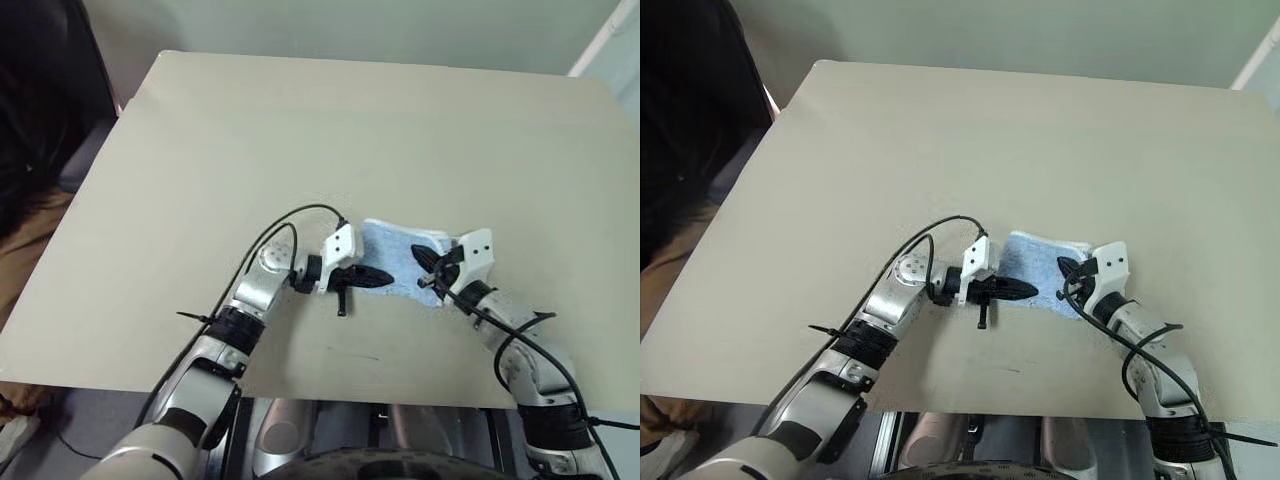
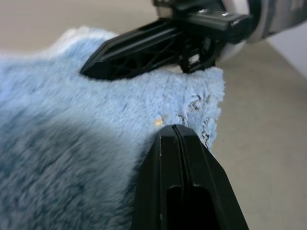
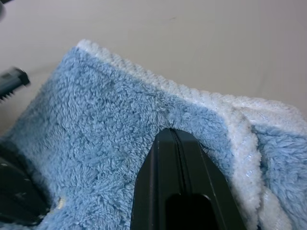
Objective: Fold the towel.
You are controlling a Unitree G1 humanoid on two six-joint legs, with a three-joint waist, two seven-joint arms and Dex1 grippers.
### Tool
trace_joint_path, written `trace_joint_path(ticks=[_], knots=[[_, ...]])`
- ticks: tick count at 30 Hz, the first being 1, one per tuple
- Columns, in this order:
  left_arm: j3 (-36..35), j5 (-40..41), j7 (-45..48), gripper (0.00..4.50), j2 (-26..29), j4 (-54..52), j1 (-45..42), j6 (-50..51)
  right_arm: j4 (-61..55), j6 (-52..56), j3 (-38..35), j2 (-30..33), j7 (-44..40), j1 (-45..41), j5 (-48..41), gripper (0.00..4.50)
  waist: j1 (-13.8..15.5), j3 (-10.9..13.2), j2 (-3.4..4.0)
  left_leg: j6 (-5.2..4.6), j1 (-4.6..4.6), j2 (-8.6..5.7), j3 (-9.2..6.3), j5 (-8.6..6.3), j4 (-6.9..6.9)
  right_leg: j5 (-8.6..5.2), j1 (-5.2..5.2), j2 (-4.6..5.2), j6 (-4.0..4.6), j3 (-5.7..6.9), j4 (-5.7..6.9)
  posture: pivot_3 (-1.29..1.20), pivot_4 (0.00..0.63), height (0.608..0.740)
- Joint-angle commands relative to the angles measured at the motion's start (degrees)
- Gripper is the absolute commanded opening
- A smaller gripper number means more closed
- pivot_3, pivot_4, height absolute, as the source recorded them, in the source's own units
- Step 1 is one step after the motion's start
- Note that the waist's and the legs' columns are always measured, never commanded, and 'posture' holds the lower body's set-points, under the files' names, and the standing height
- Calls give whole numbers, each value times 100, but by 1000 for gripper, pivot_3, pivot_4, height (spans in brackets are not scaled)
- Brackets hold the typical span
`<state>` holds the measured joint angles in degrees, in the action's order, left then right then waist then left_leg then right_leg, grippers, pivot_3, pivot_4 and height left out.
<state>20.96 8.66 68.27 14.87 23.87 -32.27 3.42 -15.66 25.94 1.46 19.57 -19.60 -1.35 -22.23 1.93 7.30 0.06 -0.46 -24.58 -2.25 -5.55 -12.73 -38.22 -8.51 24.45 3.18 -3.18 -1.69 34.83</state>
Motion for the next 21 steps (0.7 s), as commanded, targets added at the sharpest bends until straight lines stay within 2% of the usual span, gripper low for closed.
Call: trace_joint_path(ticks=[1, 5, 8, 14, 15, 19, 21], knots=[[99, -222, -21, 49, 49, 246, 95, 20, 126, -140, 14, -15, -62, 92, 194, 0, -4, -1, 2, 6, 15, 0, 0, -7, 1, -17, -15, 0, -24, 0, -2, 0, 150, 740], [-30, -101, 4, 49, 8, 315, 42, 58, 29, -137, -120, 81, -204, 98, 154, 0, -4, -5, 8, 11, 41, 1, 0, -19, 6, -36, -39, 0, -39, -1, -1, 0, 150, 740], [-326, 279, 33, 0, -91, 172, -44, 359, -376, 92, -349, 178, -429, 63, -270, 565, -4, -4, 10, 12, 34, 0, 0, -23, 7, -40, -35, 0, -40, -1, -1, 0, 150, 740], [-840, 1067, 142, 0, -149, -413, -127, 1167, -1027, 728, -989, 435, -562, -93, -1135, 2588, -9, -1, 14, 26, -23, 0, 1, -14, 7, -27, 23, -1, -18, 0, 2, 0, 150, 740], [-929, 1181, 132, 0, -149, -502, -143, 1291, -1099, 850, -1110, 561, -630, -111, -1281, 2960, -7, -1, 14, 29, -40, -1, 1, -10, 7, -7, 37, -1, 14, 0, 2, 0, 150, 740], [-1286, 1575, 45, 0, -89, -756, -220, 1749, -928, 1129, -1436, 1222, -1050, -44, -1440, 4361, 0, -1, 13, 64, -47, -2, 1, 11, 8, -13, 37, 0, 10, 0, -3, 0, 150, 740], [-1379, 1646, -15, 0, -81, -818, -236, 1852, -796, 1301, -1601, 1380, -1139, -75, -1617, 4439, -1, -1, 13, 66, -47, -2, 2, 10, 8, -17, 38, 0, 9, -1, -3, 0, 150, 740]])
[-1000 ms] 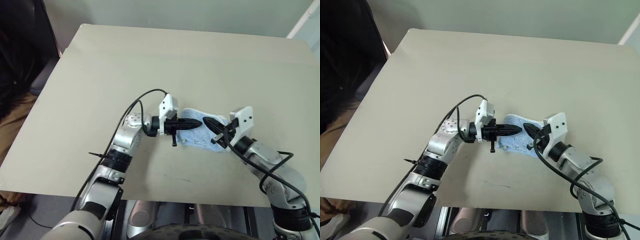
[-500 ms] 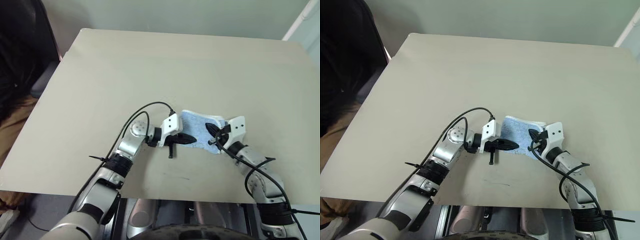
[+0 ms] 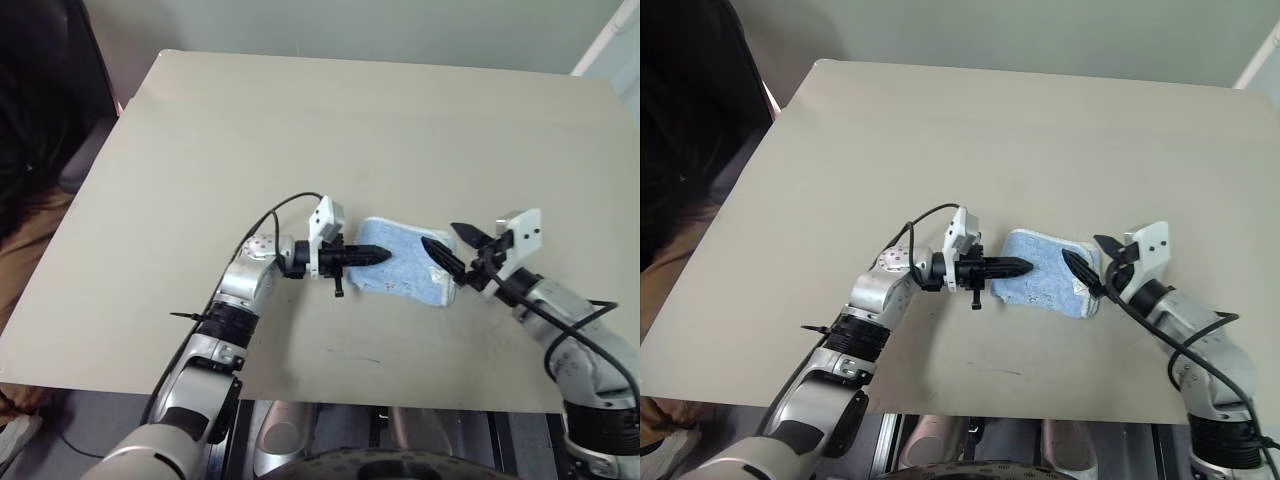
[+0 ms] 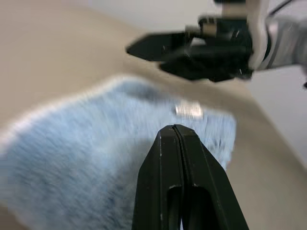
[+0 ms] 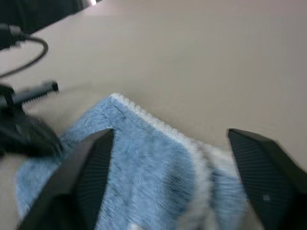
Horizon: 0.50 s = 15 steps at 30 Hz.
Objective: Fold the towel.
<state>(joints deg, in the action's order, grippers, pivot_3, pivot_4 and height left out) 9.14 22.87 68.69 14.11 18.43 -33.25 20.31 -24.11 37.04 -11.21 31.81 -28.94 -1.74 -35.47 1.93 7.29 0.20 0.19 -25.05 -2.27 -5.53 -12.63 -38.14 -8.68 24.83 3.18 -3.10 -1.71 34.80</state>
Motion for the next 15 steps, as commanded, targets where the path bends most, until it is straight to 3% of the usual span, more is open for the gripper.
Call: trace_joint_path(ticks=[1, 6, 10, 15], knots=[[-226, 229, -93, 0, 10, -295, -140, 188, 93, 397, -432, 253, -267, -75, -481, 4439, -1, 0, 0, 0, 0, 1, 0, 1, 1, -2, 0, 0, -1, 0, 0, 0, 150, 740], [-333, 246, -153, 0, 125, -430, -49, 304, 520, 1489, -743, 798, -629, -254, -1252, 4439, -3, 1, -1, -30, 0, -1, 4, 21, 3, -43, 0, 0, -59, -2, 1, 0, 150, 740], [-361, 289, -219, 0, 197, -565, 53, 419, 941, 2325, -877, 1003, -710, -512, -1838, 4439, -3, 1, -1, -40, 1, 0, 5, 24, 5, -51, 1, -1, -57, -2, 3, 0, 150, 740], [-370, 292, -296, 0, 256, -702, 171, 471, 1514, 2931, -363, 1323, -1064, -754, -1722, 4439, 1, 1, -2, -56, 1, 0, 3, 32, 7, -56, 1, -1, -57, -1, 3, 0, 150, 740]])
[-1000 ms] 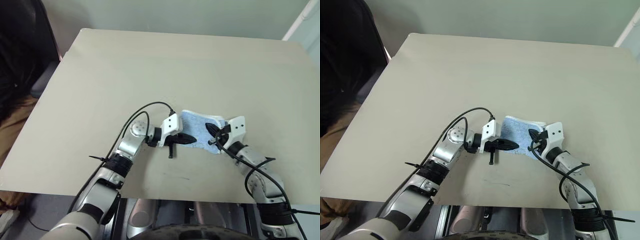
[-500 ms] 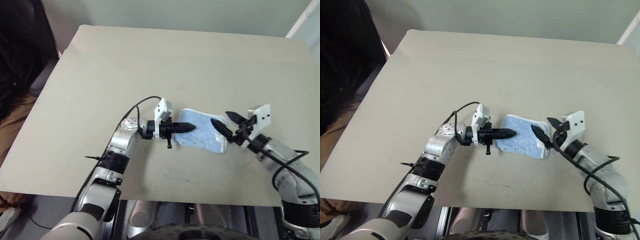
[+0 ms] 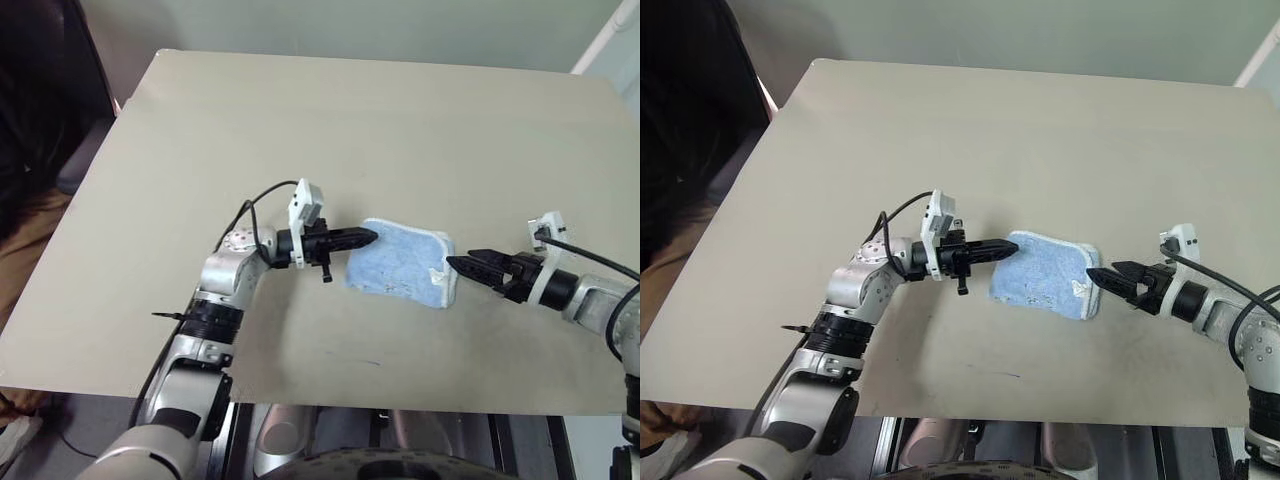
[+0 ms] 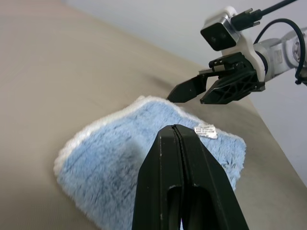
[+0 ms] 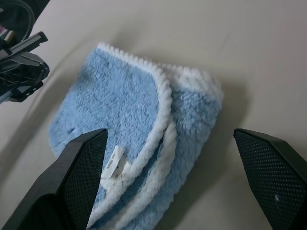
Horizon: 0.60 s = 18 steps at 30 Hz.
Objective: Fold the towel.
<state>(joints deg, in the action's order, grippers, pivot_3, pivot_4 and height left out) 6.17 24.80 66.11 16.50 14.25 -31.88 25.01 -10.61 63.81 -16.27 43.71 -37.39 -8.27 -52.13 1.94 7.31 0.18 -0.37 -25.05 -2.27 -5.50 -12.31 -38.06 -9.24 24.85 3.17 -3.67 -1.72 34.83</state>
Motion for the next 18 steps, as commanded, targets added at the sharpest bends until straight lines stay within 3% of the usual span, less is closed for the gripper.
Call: trace_joint_path(ticks=[1, 5, 18], knots=[[-74, 105, -67, 0, 15, -312, 56, 13, 295, 307, 319, 227, -346, -111, 47, 4439, 2, 0, 0, -2, 1, 0, 0, -1, 0, 5, 0, 0, 10, 0, 0, 0, 150, 740], [-79, 129, -183, 0, 28, -488, 185, 120, 698, 578, 499, 157, -769, -233, -121, 4439, -2, -1, -2, -8, 2, 0, 0, -5, -1, 4, -2, 0, 21, 0, 2, 0, 150, 740], [-44, 155, -341, 0, 57, -703, 304, 249, 982, 1017, 1028, -510, -957, -1001, -5, 4439, -98, -1, -2, -2, 17, 10, -1, -12, 5, 1, -1, -10, 63, 4, 16, 0, 150, 740]])
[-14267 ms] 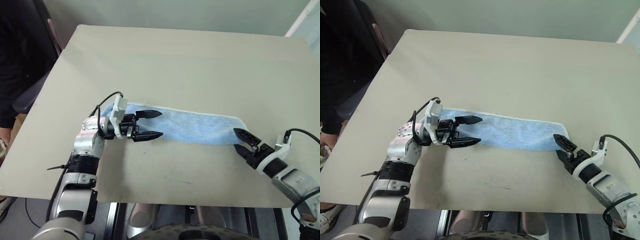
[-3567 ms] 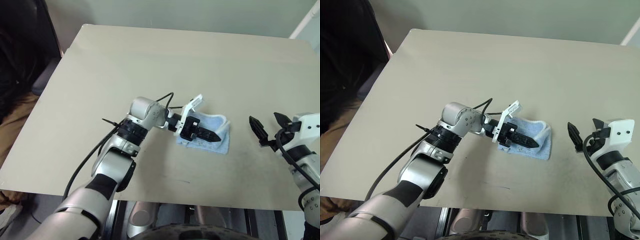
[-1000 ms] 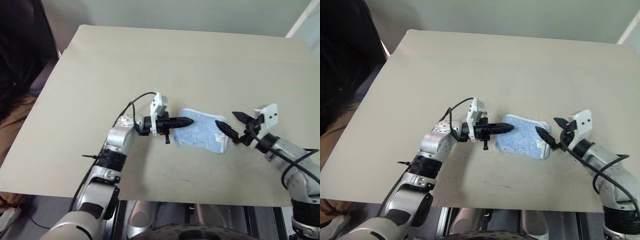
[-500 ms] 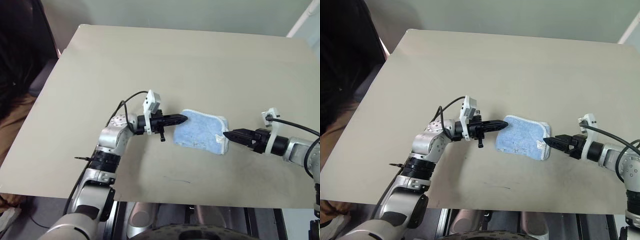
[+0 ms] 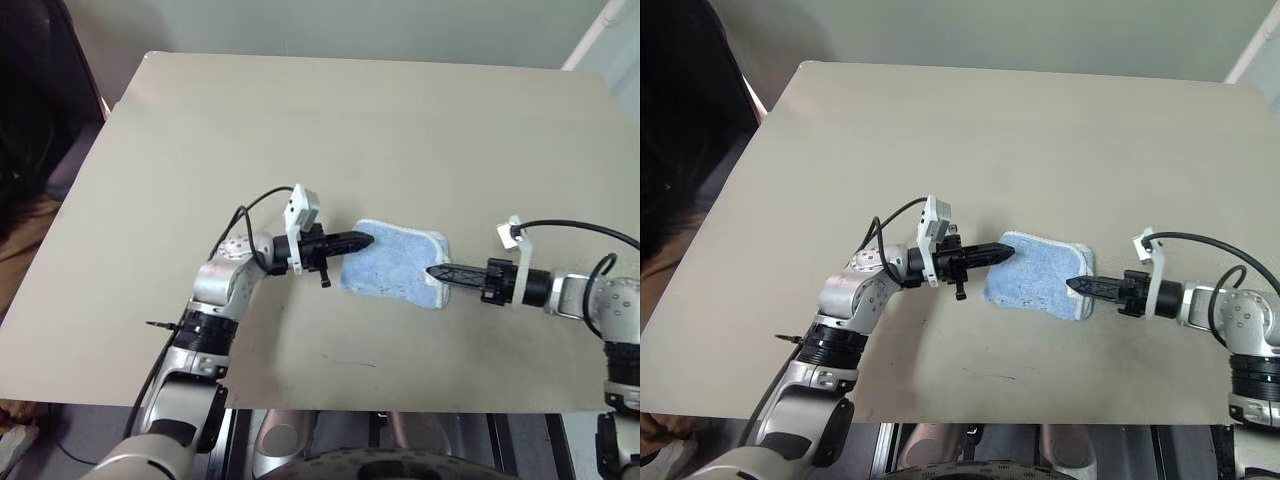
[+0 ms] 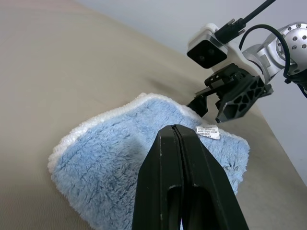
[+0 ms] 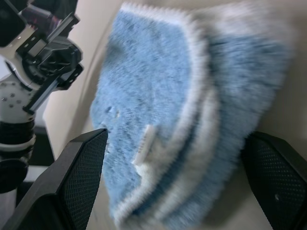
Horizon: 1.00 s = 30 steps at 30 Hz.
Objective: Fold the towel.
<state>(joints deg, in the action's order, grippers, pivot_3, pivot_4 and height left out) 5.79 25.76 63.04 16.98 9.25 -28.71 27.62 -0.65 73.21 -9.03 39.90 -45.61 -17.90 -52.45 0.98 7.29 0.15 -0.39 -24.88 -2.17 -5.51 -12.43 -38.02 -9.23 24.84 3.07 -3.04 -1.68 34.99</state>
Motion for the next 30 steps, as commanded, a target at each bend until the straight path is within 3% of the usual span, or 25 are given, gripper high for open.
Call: trace_joint_path(ticks=[1, 4, 15, 19, 25, 30], knots=[[-4, 61, -42, 0, 4, -201, -18, -4, 6, 12, 342, -138, -141, -54, 92, 4439, -4, 0, 0, 0, 0, 0, 0, 0, -1, 2, 0, 0, 3, 0, -1, 0, 150, 740], [16, 48, -90, 0, -21, -156, -57, 10, 25, -253, 517, -104, -160, -37, 389, 3870, -6, 0, 0, 2, 5, 0, 0, 1, -1, 8, -1, 1, 10, 1, 0, 0, 150, 740], [105, 60, -114, 0, -130, -32, -153, 38, -425, -74, -211, -172, -69, 235, -53, 132, 36, 1, 1, -1, -4, -4, -1, 5, -4, 13, 1, 5, 15, 2, -2, 0, 150, 740], [32, 96, -119, 0, -211, 219, -292, 63, -839, 30, -609, -382, 254, 379, -333, 62, 49, 1, 1, 0, -5, -4, -2, 6, -4, 13, 1, 5, 15, 3, 0, 0, 150, 740], [-434, 347, -291, 0, -419, 754, -690, 103, -1748, 140, -1916, -638, 1278, 636, -1256, 62, 86, 2, 4, -4, -6, -7, -1, 12, -6, 19, 0, 6, 13, 2, 1, 0, 150, 740], [-404, 195, -295, 0, -521, 1069, -854, -129, -1995, -134, -2617, -905, 2178, 959, -1708, 62, 101, 2, 3, -10, -6, -7, -2, 11, -6, 20, -3, 7, 8, 2, -4, 0, 150, 740]])
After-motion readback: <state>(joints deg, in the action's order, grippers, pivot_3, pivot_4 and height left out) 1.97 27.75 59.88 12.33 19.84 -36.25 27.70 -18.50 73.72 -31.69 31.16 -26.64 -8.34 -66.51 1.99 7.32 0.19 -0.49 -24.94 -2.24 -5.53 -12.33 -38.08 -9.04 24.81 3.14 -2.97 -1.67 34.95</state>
